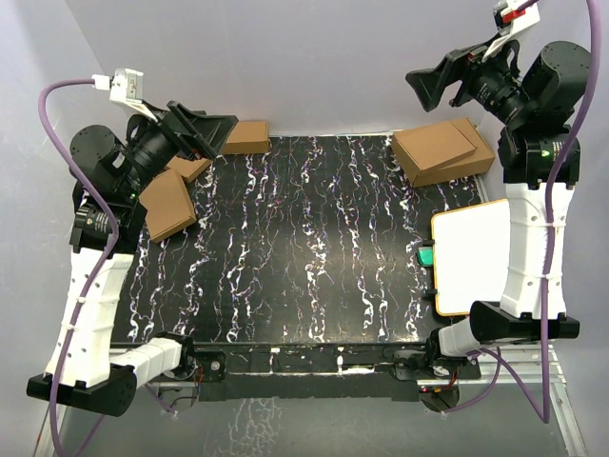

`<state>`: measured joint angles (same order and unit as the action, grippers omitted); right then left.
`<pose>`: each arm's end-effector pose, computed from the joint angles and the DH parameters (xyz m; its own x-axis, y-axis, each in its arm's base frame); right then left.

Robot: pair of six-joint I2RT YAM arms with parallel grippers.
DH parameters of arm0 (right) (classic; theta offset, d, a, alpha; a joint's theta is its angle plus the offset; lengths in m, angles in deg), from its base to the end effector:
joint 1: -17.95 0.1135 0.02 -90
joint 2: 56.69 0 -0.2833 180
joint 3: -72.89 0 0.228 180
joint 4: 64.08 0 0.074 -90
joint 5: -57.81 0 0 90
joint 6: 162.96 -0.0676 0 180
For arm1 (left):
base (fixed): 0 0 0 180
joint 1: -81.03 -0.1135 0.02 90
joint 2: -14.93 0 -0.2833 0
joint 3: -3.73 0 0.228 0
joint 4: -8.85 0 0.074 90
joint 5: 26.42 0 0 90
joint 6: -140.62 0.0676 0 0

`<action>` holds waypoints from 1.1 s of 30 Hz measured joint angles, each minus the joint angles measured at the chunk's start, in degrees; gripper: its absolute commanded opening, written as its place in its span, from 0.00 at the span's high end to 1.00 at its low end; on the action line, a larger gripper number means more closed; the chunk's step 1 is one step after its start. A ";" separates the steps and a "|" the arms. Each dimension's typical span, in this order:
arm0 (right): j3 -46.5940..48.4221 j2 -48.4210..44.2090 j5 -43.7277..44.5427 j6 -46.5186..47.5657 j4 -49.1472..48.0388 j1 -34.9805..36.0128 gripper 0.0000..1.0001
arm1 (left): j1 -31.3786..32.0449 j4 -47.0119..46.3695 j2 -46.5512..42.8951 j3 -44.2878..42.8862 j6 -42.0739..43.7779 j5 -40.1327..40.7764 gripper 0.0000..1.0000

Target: Fold the paper box

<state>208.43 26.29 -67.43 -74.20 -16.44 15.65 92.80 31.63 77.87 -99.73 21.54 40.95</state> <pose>0.2541 0.0288 0.5868 0.0740 0.0147 -0.9972 -0.5434 0.8390 -0.0279 0.1850 -0.0651 0.5555 -0.0052 -0.4572 -0.8894 0.6231 0.6942 -0.3605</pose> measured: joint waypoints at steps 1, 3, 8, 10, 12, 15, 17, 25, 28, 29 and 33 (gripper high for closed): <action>0.00 0.02 0.42 -1.05 0.35 0.00 0.00 | 0.00 0.26 0.00 -0.11 0.09 -0.04 0.03; 0.00 0.04 1.14 -2.91 0.70 0.00 0.00 | 0.00 0.81 0.02 -0.13 0.33 -0.07 0.03; 0.00 0.04 2.84 -5.84 0.72 0.00 0.00 | 0.00 2.16 0.09 -0.13 0.83 -0.07 0.03; 0.00 0.04 3.54 -6.51 0.74 0.00 0.00 | 0.00 2.45 0.09 -0.13 0.94 -0.07 0.03; 0.00 0.04 3.87 -6.86 0.74 0.00 0.00 | 0.00 2.58 0.09 -0.13 0.98 -0.09 0.03; 0.00 0.04 4.04 -7.32 0.85 0.00 0.00 | 0.00 2.99 0.09 -0.13 1.05 -0.11 0.03; 0.00 0.04 4.07 -7.54 0.85 0.00 0.00 | 0.00 3.23 0.09 -0.13 1.16 -0.09 0.03; 0.00 0.04 4.74 -7.69 0.87 0.00 0.00 | 0.00 3.23 0.13 -0.13 1.27 -0.44 0.03; -0.04 0.00 4.92 -7.67 0.87 0.00 0.00 | 0.00 3.30 0.22 -0.13 1.44 -0.46 0.03; -0.07 -0.02 4.92 -7.67 0.90 0.00 0.00 | 0.00 3.39 0.24 -0.13 1.53 -0.46 0.03; -0.11 -0.11 4.94 -7.67 0.92 0.00 0.00 | 0.00 4.33 0.24 -0.13 2.14 -0.44 0.03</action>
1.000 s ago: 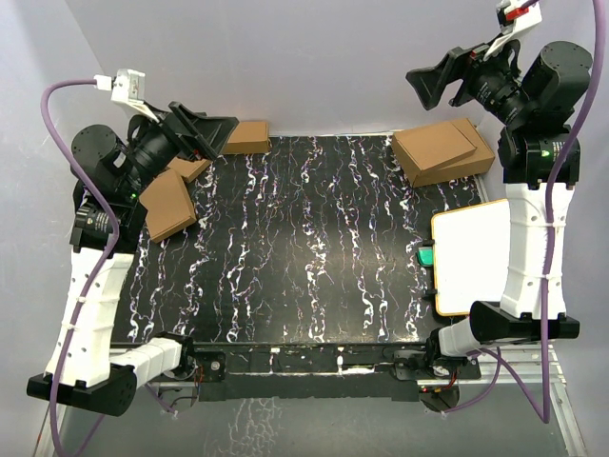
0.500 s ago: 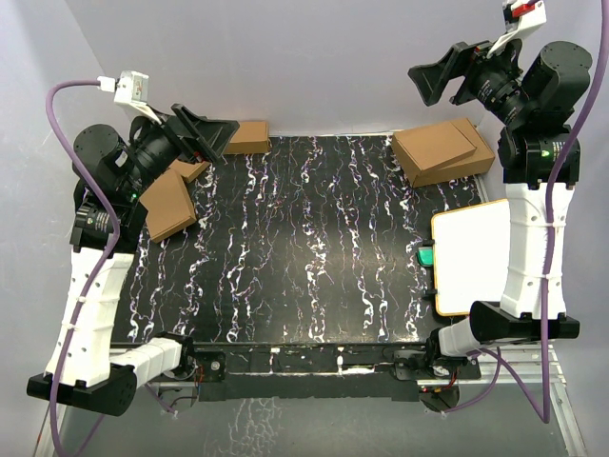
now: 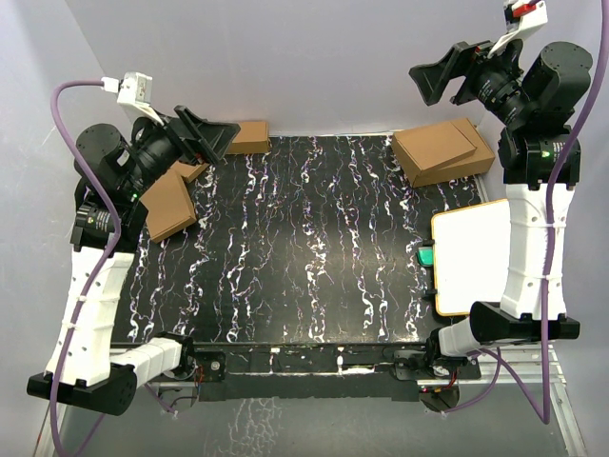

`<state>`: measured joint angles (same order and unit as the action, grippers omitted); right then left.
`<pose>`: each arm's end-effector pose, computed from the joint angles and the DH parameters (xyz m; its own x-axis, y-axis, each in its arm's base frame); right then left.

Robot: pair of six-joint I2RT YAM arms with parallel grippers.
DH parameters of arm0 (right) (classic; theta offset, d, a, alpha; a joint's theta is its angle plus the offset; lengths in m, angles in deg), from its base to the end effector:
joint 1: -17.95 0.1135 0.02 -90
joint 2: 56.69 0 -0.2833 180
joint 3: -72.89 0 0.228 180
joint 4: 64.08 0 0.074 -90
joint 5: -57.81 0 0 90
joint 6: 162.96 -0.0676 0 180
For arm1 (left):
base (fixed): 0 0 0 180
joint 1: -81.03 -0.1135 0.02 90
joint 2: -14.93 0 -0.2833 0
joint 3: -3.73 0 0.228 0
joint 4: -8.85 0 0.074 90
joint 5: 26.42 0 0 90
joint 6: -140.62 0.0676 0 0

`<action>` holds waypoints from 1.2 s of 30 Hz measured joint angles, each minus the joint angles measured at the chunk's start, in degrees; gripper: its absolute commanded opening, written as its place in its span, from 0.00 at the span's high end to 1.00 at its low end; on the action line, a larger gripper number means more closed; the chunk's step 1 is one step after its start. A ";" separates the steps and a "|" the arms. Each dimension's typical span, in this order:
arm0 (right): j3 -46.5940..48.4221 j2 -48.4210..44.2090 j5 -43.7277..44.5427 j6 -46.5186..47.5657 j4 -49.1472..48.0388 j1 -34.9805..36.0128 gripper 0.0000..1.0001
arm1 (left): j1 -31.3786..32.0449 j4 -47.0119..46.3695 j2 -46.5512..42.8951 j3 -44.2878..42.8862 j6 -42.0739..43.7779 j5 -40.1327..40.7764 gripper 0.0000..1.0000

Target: Fold the paper box

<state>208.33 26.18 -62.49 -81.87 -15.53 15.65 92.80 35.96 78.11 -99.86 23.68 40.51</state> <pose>0.2566 0.0238 0.5849 -0.0033 0.1340 -0.9910 -0.4734 0.8727 0.1196 0.1888 -0.0664 0.5455 -0.0534 -0.4147 -0.9084 0.6022 0.7123 -0.3605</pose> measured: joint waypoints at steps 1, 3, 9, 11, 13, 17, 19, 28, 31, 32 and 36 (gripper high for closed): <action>-0.02 -0.02 0.00 0.00 0.00 0.00 0.00 | 0.00 0.31 0.00 0.00 0.17 0.00 0.03; -0.02 -0.02 0.00 0.00 0.02 0.00 0.00 | -0.02 0.66 0.00 0.00 0.35 0.02 0.03; -0.02 -0.02 0.00 0.04 0.59 0.00 0.00 | -0.04 0.68 0.26 -0.07 0.42 0.00 0.03; -0.02 -0.02 0.00 0.04 1.05 0.00 0.00 | -0.04 0.68 0.35 -0.07 0.52 0.00 0.03; 0.00 -0.02 -0.02 0.04 1.31 0.00 0.00 | -0.04 0.85 0.37 -0.07 0.74 0.02 0.03; -0.02 -0.02 -0.02 0.04 1.31 0.00 0.00 | -0.04 1.42 0.39 -0.07 1.29 0.13 0.08; -0.35 -0.04 -0.17 0.22 1.11 0.00 0.00 | -0.04 2.23 0.57 -0.07 1.99 0.37 0.26; -25.70 -5.29 -13.79 2.80 -6.64 0.04 0.00 | -9.11 2.34 13.20 8.72 5.40 3.52 0.92; -34.49 -4.92 -16.46 3.54 -8.07 0.04 0.00 | -12.96 1.81 26.91 10.01 5.29 5.95 0.93; -36.89 -4.76 -17.00 3.87 -8.20 0.04 0.00 | -13.86 1.88 31.76 9.99 5.31 7.23 0.93; -41.77 -4.63 -18.51 4.42 -9.07 0.04 0.00 | -14.78 5.31 46.93 7.08 5.97 10.73 0.95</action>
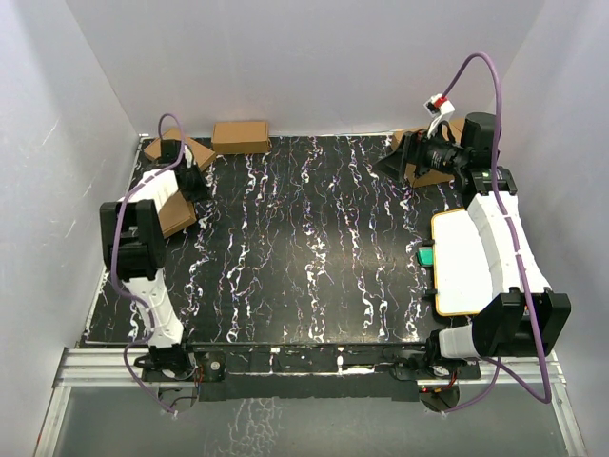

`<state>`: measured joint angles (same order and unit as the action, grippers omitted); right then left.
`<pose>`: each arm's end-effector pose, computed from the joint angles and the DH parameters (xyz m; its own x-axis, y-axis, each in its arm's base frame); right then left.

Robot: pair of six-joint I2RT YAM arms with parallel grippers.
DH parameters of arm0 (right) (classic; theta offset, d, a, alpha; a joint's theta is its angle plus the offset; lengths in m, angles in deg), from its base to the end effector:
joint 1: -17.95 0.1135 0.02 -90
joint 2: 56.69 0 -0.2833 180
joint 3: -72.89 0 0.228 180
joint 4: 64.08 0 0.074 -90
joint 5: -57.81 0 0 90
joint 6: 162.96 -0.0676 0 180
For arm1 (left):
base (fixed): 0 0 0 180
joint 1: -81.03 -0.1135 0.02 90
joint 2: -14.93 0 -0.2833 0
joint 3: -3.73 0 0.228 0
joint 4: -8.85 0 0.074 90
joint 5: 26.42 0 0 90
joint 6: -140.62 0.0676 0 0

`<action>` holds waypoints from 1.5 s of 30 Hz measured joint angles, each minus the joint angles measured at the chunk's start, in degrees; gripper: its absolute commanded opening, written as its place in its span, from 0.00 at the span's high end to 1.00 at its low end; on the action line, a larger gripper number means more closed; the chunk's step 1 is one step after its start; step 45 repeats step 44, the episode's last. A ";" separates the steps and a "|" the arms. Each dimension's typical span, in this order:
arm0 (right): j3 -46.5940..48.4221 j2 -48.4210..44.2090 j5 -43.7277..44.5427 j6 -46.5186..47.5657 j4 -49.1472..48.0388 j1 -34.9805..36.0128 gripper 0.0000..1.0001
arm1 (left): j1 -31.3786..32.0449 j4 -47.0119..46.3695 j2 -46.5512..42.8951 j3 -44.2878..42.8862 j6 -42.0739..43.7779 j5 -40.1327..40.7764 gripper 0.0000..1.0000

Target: Fold the paper box

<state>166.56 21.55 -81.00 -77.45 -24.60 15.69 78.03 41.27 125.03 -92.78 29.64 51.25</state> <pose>0.2921 0.0394 0.4032 -0.4577 0.0697 -0.8864 -0.6268 0.6818 0.3772 0.4364 0.0084 0.2252 -0.7056 -0.3872 -0.5935 -0.1667 0.9047 -0.3921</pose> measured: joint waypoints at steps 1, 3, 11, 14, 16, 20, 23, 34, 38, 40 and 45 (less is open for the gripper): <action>-0.50 0.00 -0.31 0.07 -0.68 0.00 0.00 | 0.09 1.03 2.49 -1.53 0.37 0.74 0.96; -1.09 -0.02 -0.74 0.15 -2.08 0.00 0.00 | 0.28 2.95 6.49 -4.61 1.25 2.86 0.96; -1.46 -0.11 -1.44 0.13 -4.55 0.00 0.00 | 0.52 6.40 3.52 -1.07 3.43 15.98 0.97; -1.46 -0.11 -1.88 0.11 -5.09 0.00 0.00 | 0.11 7.34 -2.69 6.10 3.41 20.02 0.97; -1.46 -0.11 -2.14 0.07 -5.18 0.00 0.00 | -0.57 7.78 -6.34 9.60 3.39 21.79 0.97; -1.46 -0.11 -2.34 0.04 -5.20 0.00 0.00 | -1.99 8.17 -9.75 10.64 3.69 22.36 0.92; -1.40 -0.11 -2.01 0.02 -5.11 0.00 0.00 | -2.62 8.11 -13.70 10.45 4.46 17.88 0.66; 16.61 0.02 10.82 -0.59 1.86 0.00 0.00 | -2.25 -12.26 -44.78 7.21 -5.62 -14.16 0.03; 22.84 0.00 15.21 -1.25 2.45 0.00 0.00 | -2.23 -17.81 -47.65 4.74 -10.51 -20.11 0.03; 24.11 -0.02 16.57 -1.22 2.89 0.00 0.00 | -2.23 -18.84 -47.95 4.79 -12.24 -21.92 0.03; 24.20 -0.02 17.22 0.31 5.31 0.00 0.00 | -2.25 -18.67 -46.95 5.97 -13.75 -23.76 0.03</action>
